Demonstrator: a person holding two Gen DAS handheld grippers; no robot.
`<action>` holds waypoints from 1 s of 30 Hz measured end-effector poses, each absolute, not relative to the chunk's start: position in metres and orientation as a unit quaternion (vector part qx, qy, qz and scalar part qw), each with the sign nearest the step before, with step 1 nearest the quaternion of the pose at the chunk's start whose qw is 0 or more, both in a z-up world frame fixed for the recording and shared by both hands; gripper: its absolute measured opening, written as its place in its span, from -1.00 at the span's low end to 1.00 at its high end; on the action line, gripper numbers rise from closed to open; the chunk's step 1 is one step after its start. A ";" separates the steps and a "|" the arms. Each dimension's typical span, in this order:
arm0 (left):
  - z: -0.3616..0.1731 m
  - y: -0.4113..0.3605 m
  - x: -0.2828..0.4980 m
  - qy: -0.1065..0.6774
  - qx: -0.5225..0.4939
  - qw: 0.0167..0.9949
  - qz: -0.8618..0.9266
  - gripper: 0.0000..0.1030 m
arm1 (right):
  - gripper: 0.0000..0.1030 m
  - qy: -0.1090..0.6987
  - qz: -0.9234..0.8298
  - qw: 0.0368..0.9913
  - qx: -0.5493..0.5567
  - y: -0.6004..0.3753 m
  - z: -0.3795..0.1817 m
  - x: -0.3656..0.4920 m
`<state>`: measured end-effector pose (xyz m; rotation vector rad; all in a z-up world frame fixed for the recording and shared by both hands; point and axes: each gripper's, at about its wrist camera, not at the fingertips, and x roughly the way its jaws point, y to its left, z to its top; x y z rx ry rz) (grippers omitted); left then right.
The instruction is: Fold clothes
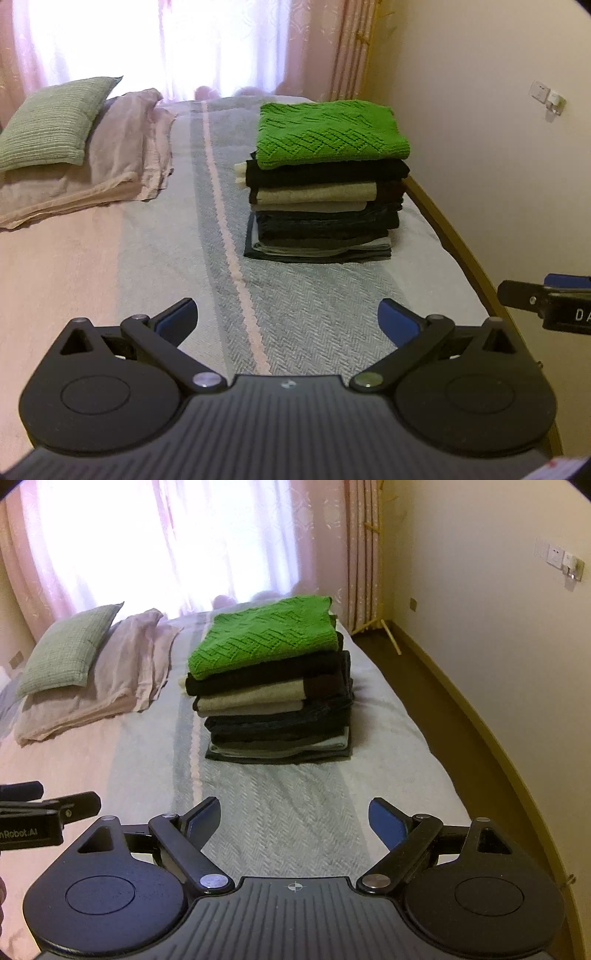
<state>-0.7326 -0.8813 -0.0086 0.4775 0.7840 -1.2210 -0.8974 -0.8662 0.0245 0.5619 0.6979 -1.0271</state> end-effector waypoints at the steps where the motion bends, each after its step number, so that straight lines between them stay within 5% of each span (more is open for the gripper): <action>1: -0.007 -0.880 -0.735 0.355 0.215 0.724 -0.551 0.98 | 0.65 0.322 -0.472 0.779 0.257 -0.867 0.026 -0.899; 30: 0.003 -0.878 -0.754 0.352 0.218 0.719 -0.558 0.98 | 0.65 0.320 -0.478 0.777 0.256 -0.859 0.035 -0.909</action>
